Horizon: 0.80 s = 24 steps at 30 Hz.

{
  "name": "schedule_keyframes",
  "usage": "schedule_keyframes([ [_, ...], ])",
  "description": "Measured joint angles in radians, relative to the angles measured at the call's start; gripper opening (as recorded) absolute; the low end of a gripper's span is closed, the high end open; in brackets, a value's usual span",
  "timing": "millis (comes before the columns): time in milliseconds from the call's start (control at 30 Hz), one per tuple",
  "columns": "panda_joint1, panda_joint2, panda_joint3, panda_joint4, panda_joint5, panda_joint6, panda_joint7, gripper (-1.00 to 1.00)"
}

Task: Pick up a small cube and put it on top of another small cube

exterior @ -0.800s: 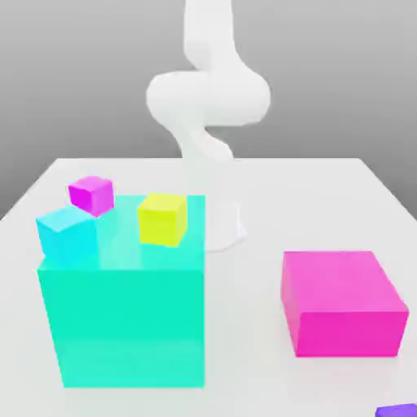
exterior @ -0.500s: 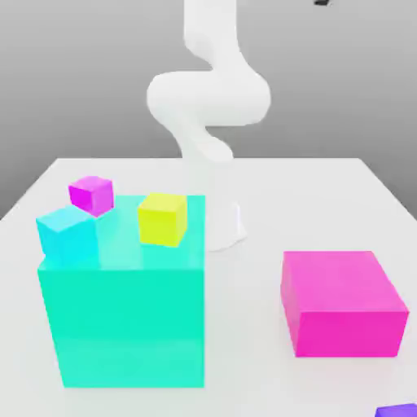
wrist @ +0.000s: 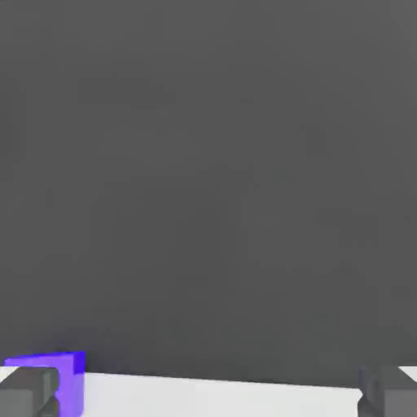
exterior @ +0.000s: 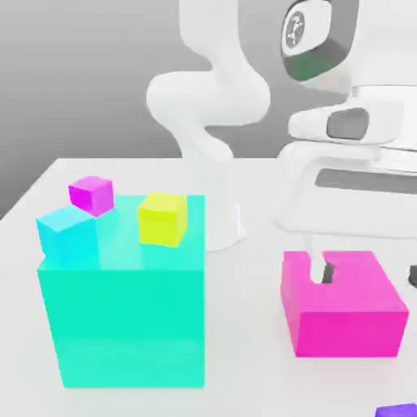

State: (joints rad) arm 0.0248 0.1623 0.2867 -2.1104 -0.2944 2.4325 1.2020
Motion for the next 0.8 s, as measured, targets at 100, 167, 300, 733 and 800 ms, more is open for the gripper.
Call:
schedule_keyframes([
  [100,0.024,0.102,0.008,0.02,-0.007,0.02,0.029,0.0],
  [167,0.041,0.167,0.013,0.032,-0.006,0.035,0.043,0.0],
  [300,0.071,0.294,0.029,0.057,0.011,0.067,0.064,0.0],
  [733,0.116,0.452,-0.004,0.093,-0.016,0.161,0.097,-1.0],
  [800,0.099,0.387,0.02,0.077,0.014,0.112,0.077,-1.0],
])
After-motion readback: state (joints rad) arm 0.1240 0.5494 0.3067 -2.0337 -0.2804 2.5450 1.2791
